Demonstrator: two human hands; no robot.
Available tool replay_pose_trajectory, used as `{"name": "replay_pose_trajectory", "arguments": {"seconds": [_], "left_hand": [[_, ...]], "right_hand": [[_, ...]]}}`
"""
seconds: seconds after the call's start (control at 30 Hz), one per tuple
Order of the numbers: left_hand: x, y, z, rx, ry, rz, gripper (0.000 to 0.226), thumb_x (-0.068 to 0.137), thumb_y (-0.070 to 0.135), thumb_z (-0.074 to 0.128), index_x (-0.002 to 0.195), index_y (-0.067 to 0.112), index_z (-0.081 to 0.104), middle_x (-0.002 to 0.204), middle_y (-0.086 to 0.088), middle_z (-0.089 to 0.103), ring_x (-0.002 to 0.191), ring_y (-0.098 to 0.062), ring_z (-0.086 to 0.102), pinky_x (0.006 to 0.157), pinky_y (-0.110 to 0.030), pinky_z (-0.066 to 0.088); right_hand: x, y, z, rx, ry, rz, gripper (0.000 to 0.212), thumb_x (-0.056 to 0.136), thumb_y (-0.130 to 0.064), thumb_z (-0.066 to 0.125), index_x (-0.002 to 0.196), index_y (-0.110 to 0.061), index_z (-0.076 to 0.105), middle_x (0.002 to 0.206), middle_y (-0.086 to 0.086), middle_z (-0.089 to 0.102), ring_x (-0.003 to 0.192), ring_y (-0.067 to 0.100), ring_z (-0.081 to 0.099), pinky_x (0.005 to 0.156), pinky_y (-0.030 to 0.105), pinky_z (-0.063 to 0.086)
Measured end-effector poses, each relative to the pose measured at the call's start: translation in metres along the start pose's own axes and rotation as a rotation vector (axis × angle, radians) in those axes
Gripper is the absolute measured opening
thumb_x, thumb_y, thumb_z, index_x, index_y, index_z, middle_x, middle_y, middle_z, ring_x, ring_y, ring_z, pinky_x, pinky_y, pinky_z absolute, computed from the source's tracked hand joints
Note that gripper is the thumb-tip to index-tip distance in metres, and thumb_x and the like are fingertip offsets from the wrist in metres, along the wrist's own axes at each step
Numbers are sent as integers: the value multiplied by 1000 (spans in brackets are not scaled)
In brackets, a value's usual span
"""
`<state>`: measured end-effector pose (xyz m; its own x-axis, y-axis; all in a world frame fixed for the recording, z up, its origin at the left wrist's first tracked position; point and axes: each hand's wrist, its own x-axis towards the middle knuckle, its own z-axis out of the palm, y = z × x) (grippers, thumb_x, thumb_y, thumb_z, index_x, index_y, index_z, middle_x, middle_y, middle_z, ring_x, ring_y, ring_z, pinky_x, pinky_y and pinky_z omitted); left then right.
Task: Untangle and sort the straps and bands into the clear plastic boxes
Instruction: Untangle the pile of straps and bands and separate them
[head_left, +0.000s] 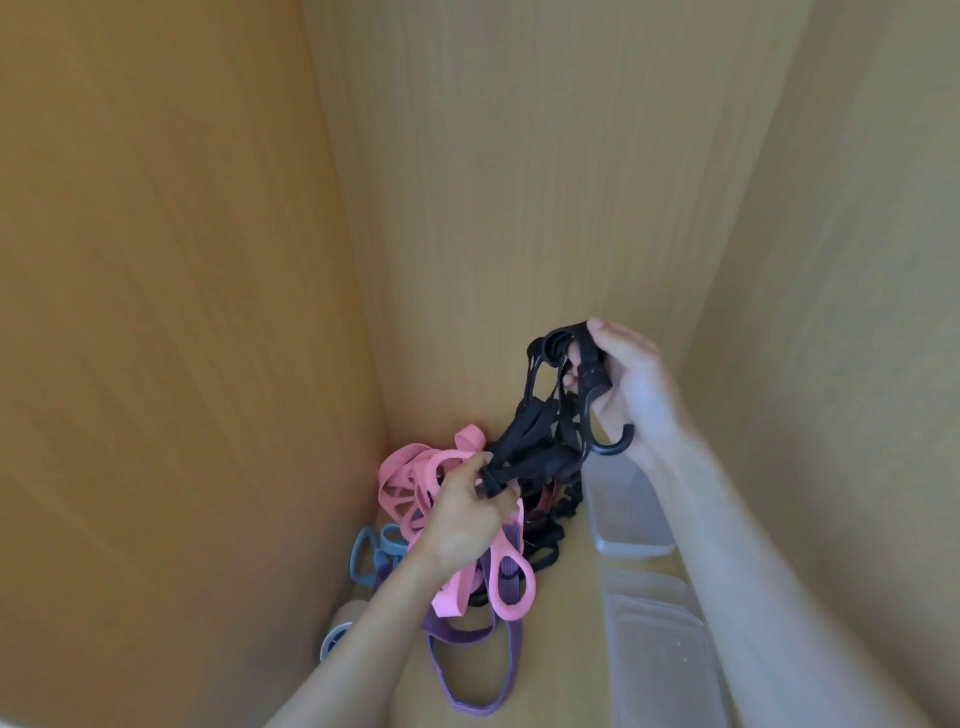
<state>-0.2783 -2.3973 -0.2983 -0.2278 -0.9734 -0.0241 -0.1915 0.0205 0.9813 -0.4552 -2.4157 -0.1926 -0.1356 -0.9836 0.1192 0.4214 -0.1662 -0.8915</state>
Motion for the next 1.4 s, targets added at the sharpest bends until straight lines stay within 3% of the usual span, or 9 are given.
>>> {"name": "replay_pose_trajectory", "arguments": {"seconds": [0.23,0.4,0.5,0.7,0.8,0.93,1.0,1.13,1.4], "left_hand": [[3,14,-23,-270,89,-65,15,97,2,54,96,8,68,78,4,72,74,-10,67,63,-15,49],[17,38,-38,-494,136,-60,23,97,5,45,97,6,68,98,-15,74,84,-26,66,74,-33,49],[21,56,-45,-502,107,-17,26,100,10,38,98,7,64,106,-19,74,89,-29,68,69,-30,50],[32,71,-48,-563,18,-67,56,104,31,21,125,-4,59,118,-28,69,117,-42,63,110,-52,39],[31,68,-45,-680,-54,-100,59,102,37,20,119,-6,56,121,-36,62,114,-51,61,104,-55,44],[21,54,-35,-730,-184,-163,48,98,43,42,116,0,56,103,-24,61,91,-39,66,83,-45,54],[17,46,-30,-718,-219,-152,31,91,26,62,109,2,57,97,-19,60,83,-29,64,82,-41,55],[13,35,-24,-695,-165,-92,19,90,-8,63,108,-3,60,96,-18,68,87,-26,69,85,-33,59],[18,37,-39,-805,-19,-119,26,86,13,72,108,4,62,108,-15,68,104,-28,65,101,-40,49]], "right_hand": [[17,-35,9,27,-30,-77,11,81,-21,68,72,-18,62,72,1,53,66,15,50,63,30,48],[26,-53,23,-83,-100,-152,17,85,-14,67,70,-17,60,68,-3,56,63,12,53,65,29,48],[29,-57,32,-145,-105,-172,18,93,-9,64,76,-13,57,66,-4,57,62,10,55,66,29,49],[25,-47,41,-150,-102,-124,16,96,-6,61,81,-11,56,66,-4,63,61,12,59,62,28,51],[22,-36,39,-146,-83,-80,17,96,-7,62,80,-12,58,68,-2,64,64,16,59,65,31,53],[21,-19,30,-128,-11,-12,18,97,-9,62,80,-12,58,74,2,62,70,19,59,70,33,55],[22,-10,24,-124,32,12,17,98,-10,62,81,-12,57,76,3,63,71,19,59,69,32,56],[23,5,10,-164,122,24,12,98,-13,63,88,-10,57,76,3,66,68,17,62,72,34,55],[12,45,-17,-411,210,165,13,94,-17,69,97,-6,62,81,9,62,66,21,59,66,38,51]]}}
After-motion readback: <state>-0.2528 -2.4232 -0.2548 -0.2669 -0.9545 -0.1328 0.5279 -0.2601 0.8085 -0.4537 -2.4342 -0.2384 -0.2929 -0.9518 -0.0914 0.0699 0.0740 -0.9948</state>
